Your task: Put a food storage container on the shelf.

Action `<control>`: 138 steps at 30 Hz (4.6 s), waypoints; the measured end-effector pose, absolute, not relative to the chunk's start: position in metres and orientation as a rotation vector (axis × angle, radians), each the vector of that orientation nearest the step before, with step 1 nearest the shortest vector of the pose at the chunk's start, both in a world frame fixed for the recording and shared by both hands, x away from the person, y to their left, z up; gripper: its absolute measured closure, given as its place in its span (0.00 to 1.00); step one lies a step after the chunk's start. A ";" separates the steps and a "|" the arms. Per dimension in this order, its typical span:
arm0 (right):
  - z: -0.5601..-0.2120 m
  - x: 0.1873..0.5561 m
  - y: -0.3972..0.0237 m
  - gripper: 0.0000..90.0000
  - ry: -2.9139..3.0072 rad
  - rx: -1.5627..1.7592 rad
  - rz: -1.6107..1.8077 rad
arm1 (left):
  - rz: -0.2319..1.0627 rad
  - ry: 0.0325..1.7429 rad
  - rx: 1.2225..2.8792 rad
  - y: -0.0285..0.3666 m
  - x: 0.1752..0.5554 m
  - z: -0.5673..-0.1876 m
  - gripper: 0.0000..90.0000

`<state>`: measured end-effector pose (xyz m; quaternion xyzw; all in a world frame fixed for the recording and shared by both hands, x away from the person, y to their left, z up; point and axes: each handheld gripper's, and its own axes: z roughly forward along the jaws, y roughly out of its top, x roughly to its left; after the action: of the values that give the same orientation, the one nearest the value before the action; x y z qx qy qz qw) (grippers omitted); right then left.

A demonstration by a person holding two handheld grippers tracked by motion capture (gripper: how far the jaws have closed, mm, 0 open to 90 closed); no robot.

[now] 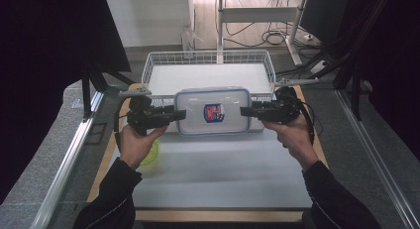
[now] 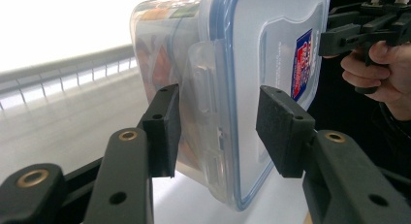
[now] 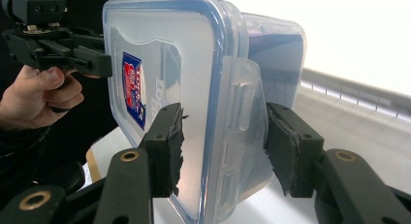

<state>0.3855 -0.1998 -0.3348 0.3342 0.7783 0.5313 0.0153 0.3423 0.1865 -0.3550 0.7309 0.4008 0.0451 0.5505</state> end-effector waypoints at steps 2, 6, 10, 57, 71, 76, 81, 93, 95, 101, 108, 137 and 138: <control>-0.332 0.390 -0.198 0.56 2.422 1.038 1.659 | 0.111 0.950 1.730 0.188 0.346 -0.350 0.58; -0.324 0.399 -0.196 0.56 2.411 1.032 1.678 | 0.118 0.952 1.734 0.190 0.354 -0.339 0.58; -0.316 0.407 -0.194 0.56 2.400 1.044 1.695 | 0.119 0.950 1.739 0.192 0.365 -0.327 0.58; -0.311 0.489 -0.181 0.43 2.258 1.203 1.712 | 0.263 0.981 1.775 0.190 0.449 -0.326 0.47; -0.299 0.484 -0.169 0.42 2.160 1.134 1.509 | 0.292 0.986 1.718 0.187 0.448 -0.324 0.46; -0.302 0.482 -0.165 0.41 2.145 1.109 1.467 | 0.336 0.981 1.712 0.185 0.447 -0.321 0.42; -0.301 0.476 -0.168 0.41 2.124 1.077 1.461 | 0.393 0.955 1.715 0.185 0.435 -0.318 0.41; -0.311 0.429 -0.176 0.95 2.194 0.922 1.442 | 0.445 0.888 1.859 0.170 0.396 -0.335 0.81; -0.319 0.429 -0.169 0.98 2.237 0.892 1.391 | 0.440 0.901 1.887 0.165 0.401 -0.340 0.90; -0.331 0.441 -0.158 1.00 2.247 0.907 1.345 | 0.449 0.947 1.890 0.156 0.414 -0.347 0.94; -0.336 0.451 -0.154 1.00 2.220 0.928 1.351 | 0.499 0.993 1.897 0.153 0.427 -0.348 0.95; -0.350 0.416 -0.150 0.54 2.274 0.818 1.359 | 0.459 0.807 1.908 0.134 0.376 -0.358 0.50; -0.351 0.413 -0.150 0.51 2.278 0.808 1.359 | 0.457 0.801 1.909 0.134 0.373 -0.359 0.48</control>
<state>0.4128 -0.1497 -0.3508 0.2865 0.8077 0.4817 0.1831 0.3725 0.1337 -0.3594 0.7856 0.3296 0.1879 0.4887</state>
